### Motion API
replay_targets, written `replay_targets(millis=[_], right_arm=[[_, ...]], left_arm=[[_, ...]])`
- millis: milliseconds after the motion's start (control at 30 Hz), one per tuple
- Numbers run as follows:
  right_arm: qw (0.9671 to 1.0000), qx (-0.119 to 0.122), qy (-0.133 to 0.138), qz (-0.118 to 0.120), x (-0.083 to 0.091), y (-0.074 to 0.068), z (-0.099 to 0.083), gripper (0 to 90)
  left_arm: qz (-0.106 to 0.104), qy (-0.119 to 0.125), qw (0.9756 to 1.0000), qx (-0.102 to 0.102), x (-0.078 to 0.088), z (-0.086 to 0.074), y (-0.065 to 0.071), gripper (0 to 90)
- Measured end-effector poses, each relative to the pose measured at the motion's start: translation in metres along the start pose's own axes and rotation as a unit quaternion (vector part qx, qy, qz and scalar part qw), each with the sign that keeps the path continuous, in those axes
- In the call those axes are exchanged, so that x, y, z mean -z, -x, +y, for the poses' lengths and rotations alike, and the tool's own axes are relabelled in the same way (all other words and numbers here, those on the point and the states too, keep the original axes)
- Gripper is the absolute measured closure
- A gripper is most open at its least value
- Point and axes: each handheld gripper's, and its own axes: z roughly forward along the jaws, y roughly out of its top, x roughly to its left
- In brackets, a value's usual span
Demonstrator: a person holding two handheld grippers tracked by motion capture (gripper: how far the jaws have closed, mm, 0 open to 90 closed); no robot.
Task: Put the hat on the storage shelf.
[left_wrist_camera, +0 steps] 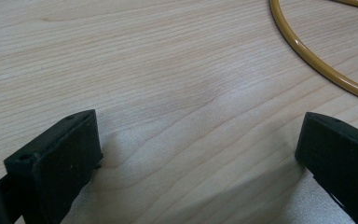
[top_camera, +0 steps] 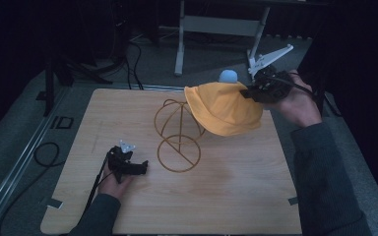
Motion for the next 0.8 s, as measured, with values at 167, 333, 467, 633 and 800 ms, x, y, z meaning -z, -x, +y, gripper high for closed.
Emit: replay_targets(millis=[167,333,467,633,800], right_arm=[[1.0,0.005,0.006,0.005,0.002,-0.002,0.004,84.3],[0.9999,0.012,0.008,0.009,0.001,-0.006,0.009,84.3],[0.9998,0.018,0.008,0.01,-0.004,-0.01,0.014,84.3],[0.9997,0.019,0.011,0.013,-0.012,-0.015,0.022,84.3],[0.9995,0.022,0.013,0.016,-0.019,-0.019,0.031,84.3]], left_arm=[[0.0,0.0,1.0,0.0,0.0,0.0,0.0,0.1],[0.0,0.0,1.0,0.0,0.0,0.0,0.0,0.1],[0.0,0.0,1.0,0.0,0.0,0.0,0.0,0.1],[0.0,-0.001,1.0,-0.001,0.0,0.0,0.0,0.1],[0.0,0.0,1.0,0.001,0.0,0.0,0.0,0.1]])
